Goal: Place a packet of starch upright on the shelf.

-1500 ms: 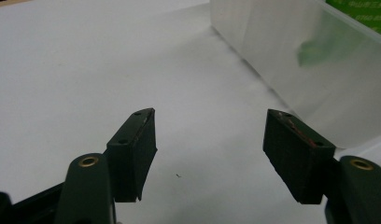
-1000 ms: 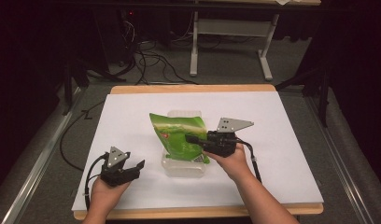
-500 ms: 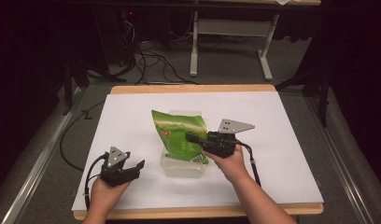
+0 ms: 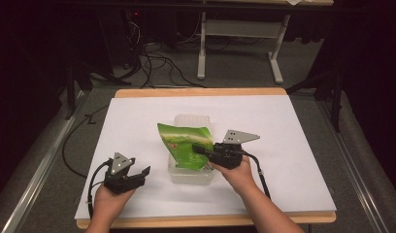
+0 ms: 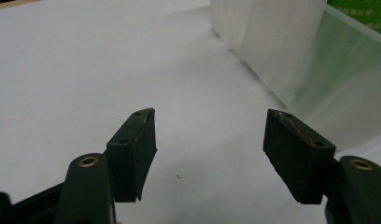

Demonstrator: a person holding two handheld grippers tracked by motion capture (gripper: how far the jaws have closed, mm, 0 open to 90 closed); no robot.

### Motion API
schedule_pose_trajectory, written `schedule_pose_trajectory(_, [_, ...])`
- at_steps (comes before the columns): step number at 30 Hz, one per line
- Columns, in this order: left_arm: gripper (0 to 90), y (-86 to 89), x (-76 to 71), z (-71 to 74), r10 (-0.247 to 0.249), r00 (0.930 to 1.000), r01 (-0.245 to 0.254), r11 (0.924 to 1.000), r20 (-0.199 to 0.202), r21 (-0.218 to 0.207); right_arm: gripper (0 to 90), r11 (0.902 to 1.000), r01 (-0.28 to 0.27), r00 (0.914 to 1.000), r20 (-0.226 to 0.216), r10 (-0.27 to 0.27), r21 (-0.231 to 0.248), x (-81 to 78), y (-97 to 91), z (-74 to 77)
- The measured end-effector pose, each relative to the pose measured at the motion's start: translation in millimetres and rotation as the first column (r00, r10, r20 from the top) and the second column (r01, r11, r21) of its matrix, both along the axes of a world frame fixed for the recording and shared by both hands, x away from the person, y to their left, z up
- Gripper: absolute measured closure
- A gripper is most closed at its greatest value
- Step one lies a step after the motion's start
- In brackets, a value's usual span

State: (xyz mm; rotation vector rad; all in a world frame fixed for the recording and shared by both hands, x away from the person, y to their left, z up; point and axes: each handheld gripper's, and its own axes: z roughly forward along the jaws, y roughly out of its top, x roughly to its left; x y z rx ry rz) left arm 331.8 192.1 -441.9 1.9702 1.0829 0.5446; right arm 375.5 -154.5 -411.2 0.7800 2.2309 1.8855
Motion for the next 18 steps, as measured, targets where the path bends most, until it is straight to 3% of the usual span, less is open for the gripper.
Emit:
schedule_pose_trajectory(10, [35.1,-1.0,0.4,-0.7,-0.003,1.0,0.003,1.0,-0.002,0.008,87.8,0.9996,0.013,0.9999,-0.01,-0.013,-0.024,-2.1,-2.1,-4.0])
schedule_pose_trajectory(18, [35.1,-0.2,0.0,-0.3,-0.005,1.0,0.005,1.0,-0.003,0.007,87.9,0.9988,0.025,0.9988,-0.042,-0.026,-0.042,-1.8,-3.4,-8.0])
